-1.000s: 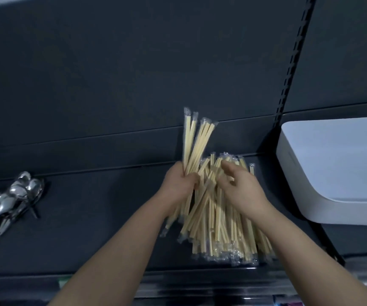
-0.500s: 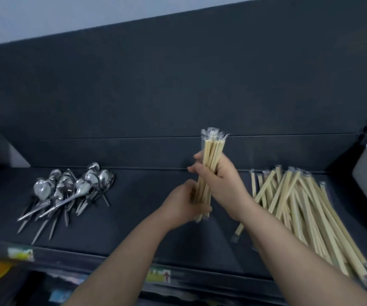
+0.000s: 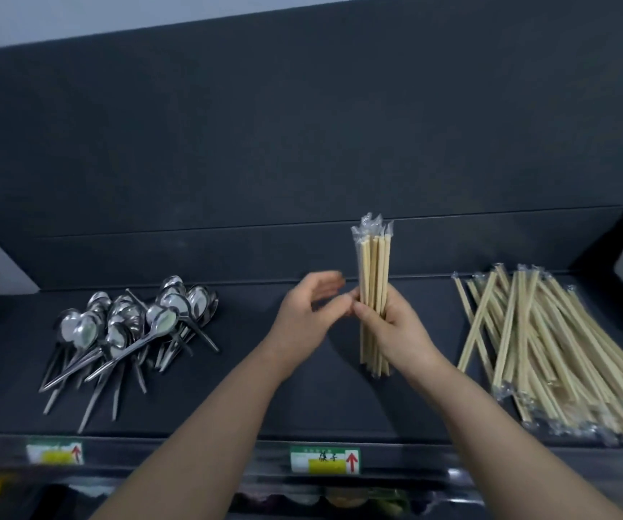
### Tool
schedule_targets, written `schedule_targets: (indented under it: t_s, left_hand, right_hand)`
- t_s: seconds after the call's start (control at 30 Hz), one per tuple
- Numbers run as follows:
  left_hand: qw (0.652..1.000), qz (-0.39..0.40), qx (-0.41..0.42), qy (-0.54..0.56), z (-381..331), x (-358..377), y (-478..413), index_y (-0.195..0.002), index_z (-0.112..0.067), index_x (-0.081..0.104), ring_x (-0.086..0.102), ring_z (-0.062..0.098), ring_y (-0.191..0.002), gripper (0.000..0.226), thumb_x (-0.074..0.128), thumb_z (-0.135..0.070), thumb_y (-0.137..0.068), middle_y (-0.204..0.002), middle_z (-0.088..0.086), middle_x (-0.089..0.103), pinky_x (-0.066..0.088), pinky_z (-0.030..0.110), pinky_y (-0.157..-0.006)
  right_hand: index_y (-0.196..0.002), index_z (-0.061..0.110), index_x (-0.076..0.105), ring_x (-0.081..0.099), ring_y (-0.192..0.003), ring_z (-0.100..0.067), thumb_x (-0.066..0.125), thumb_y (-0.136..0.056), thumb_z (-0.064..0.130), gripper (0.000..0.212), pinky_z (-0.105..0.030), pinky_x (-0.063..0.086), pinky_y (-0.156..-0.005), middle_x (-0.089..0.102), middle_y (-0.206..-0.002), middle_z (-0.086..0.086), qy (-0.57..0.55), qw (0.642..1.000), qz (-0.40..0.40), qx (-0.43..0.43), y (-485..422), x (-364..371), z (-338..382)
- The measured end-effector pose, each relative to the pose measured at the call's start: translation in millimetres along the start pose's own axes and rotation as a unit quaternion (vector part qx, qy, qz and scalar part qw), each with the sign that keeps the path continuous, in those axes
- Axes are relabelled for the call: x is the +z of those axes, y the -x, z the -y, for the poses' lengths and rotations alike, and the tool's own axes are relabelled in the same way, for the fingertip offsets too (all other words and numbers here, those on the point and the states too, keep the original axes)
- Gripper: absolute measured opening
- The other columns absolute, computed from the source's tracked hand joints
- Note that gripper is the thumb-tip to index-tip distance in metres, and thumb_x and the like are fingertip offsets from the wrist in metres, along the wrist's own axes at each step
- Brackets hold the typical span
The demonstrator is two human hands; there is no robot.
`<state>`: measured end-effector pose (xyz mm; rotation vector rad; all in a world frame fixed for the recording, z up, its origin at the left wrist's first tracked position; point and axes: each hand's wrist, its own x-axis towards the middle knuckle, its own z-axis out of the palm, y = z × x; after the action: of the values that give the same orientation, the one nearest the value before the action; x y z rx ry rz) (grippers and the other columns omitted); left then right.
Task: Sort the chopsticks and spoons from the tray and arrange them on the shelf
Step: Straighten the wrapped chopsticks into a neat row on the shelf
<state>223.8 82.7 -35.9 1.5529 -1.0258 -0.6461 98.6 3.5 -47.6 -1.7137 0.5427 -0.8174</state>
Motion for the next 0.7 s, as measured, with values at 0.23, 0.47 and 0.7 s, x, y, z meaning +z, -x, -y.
schedule_targets:
  t_s: [0.23,0.47,0.7]
  left_hand:
    - [0.997,0.060,0.033,0.037,-43.7,12.4,-3.1,-0.090,-0.029,0.069,0.071,0.016,-0.095,0.012,0.071,-0.020,-0.082,-0.095,0.003,0.075,0.058,0.041,-0.081]
    - [0.993,0.107,-0.020,0.036,-52.6,5.9,-13.0,-0.080,-0.005,0.069,0.072,0.017,-0.077,0.010,0.078,-0.009,-0.078,-0.081,0.013,0.074,0.054,0.028,-0.075]
    - [0.991,0.096,-0.034,0.092,-53.6,8.4,-17.2,-0.081,-0.004,0.066,0.073,0.026,-0.079,0.008,0.070,-0.008,-0.086,-0.079,0.014,0.073,0.059,0.033,-0.078]
  right_hand:
    - [-0.115,0.028,0.048,0.059,-0.074,0.013,0.055,-0.092,0.000,0.037,-0.002,0.041,-0.065,0.063,-0.082,0.016,0.112,0.991,0.062,0.025,17.4,7.5,-15.9]
    - [-0.095,0.042,0.051,0.067,-0.093,-0.005,0.069,-0.085,0.007,0.039,-0.025,0.053,-0.085,0.069,-0.095,0.010,0.135,0.984,0.087,0.082,23.9,2.3,-19.0]
    - [-0.096,0.028,0.053,0.068,-0.088,-0.007,0.064,-0.089,0.005,0.027,-0.025,0.053,-0.084,0.069,-0.091,0.003,0.047,0.985,0.122,0.116,25.0,1.9,-24.5]
